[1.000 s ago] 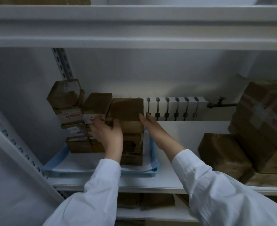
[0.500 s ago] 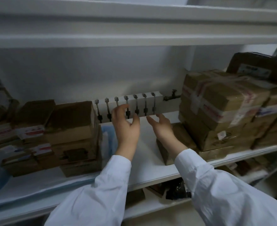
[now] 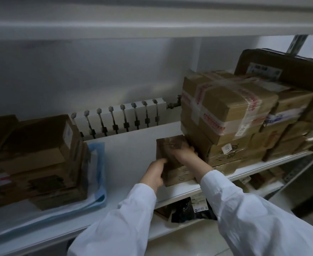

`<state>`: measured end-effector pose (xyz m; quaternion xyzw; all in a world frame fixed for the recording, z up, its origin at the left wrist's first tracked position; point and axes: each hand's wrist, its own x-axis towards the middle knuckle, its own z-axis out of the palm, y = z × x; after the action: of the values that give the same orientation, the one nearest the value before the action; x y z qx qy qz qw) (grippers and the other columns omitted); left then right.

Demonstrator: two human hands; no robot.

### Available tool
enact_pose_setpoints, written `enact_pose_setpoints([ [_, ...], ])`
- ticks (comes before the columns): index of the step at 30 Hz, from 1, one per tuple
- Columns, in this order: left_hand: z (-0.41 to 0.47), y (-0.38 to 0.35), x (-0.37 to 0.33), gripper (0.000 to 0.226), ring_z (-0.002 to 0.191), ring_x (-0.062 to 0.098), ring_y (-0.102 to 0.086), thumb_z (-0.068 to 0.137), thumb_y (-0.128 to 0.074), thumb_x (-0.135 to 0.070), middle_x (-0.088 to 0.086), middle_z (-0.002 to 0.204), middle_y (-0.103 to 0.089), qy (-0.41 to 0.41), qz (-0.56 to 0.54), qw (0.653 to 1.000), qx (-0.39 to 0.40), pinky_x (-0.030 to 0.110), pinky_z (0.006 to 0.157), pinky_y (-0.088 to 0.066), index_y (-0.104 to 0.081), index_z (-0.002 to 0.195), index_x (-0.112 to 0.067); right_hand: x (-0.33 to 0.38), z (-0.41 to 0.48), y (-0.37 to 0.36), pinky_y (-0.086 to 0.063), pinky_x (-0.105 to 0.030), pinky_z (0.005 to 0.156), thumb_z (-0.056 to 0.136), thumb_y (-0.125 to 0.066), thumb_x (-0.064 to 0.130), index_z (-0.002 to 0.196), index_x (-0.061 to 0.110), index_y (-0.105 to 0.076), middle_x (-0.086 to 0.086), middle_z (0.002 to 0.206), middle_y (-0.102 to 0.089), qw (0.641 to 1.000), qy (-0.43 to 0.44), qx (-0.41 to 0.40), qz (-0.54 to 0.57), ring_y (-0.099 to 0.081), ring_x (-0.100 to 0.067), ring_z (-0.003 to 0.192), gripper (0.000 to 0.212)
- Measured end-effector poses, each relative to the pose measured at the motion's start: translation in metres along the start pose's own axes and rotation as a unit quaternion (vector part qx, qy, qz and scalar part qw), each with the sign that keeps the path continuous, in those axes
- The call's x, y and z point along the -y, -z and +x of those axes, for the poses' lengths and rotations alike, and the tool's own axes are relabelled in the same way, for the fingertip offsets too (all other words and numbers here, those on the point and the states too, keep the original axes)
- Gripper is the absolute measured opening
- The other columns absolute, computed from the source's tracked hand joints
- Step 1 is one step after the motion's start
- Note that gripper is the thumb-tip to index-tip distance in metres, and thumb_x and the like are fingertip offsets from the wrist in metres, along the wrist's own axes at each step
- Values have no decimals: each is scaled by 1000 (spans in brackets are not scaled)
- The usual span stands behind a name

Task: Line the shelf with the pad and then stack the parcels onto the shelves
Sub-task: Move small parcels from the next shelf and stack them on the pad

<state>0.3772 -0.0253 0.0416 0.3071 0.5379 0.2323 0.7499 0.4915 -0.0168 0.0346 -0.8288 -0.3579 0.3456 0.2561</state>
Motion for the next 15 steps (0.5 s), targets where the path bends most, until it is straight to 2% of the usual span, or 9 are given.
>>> enact_pose_setpoints([
  [3,8,-5,7,25,77,23,-56,97,-45,-17,8,84,-60,5,-2,1000,3,38,79,-49,-55,118,-8,5,7,-3,-18,-44,116,91,-43,54,149,15,-20,-13,153,-23,999,-40,-6,-34,-22,-34,140,73],
  [5,10,-5,7,20,76,23,-56,98,-44,-18,8,84,-60,4,-19,1000,5,40,81,-49,-54,114,-10,8,9,-2,-23,-45,114,92,-34,54,146,18,-25,-12,150,-30,998,-45,-20,-41,-30,-35,137,65],
  [8,10,1,6,13,76,24,-55,97,-48,-21,8,83,-59,-3,-64,998,2,45,82,-47,-51,104,-11,10,10,1,-33,-43,109,97,-29,47,141,14,-34,-12,142,-42,1000,-7,-16,-7,-42,-34,129,55],
  [10,12,9,4,17,79,24,-55,94,-54,-25,7,85,-59,-26,-94,995,4,46,82,-47,-51,105,-12,15,8,2,-38,-44,107,98,-34,41,139,13,-38,-13,140,-45,999,28,-32,26,-46,-33,126,50],
  [13,12,24,0,25,85,26,-58,89,-61,-24,9,93,-63,-71,-146,986,29,46,88,-48,-53,107,-10,28,-7,4,-47,-46,98,97,-45,29,115,12,-58,-15,118,-63,985,125,-33,114,-60,-31,107,28],
  [15,12,35,-2,33,95,29,-61,89,-61,-19,13,104,-65,-101,-188,976,41,47,96,-46,-52,117,-6,34,-17,5,-49,-44,98,94,-54,20,116,14,-60,-11,116,-65,966,167,-18,196,-62,-28,105,24],
])
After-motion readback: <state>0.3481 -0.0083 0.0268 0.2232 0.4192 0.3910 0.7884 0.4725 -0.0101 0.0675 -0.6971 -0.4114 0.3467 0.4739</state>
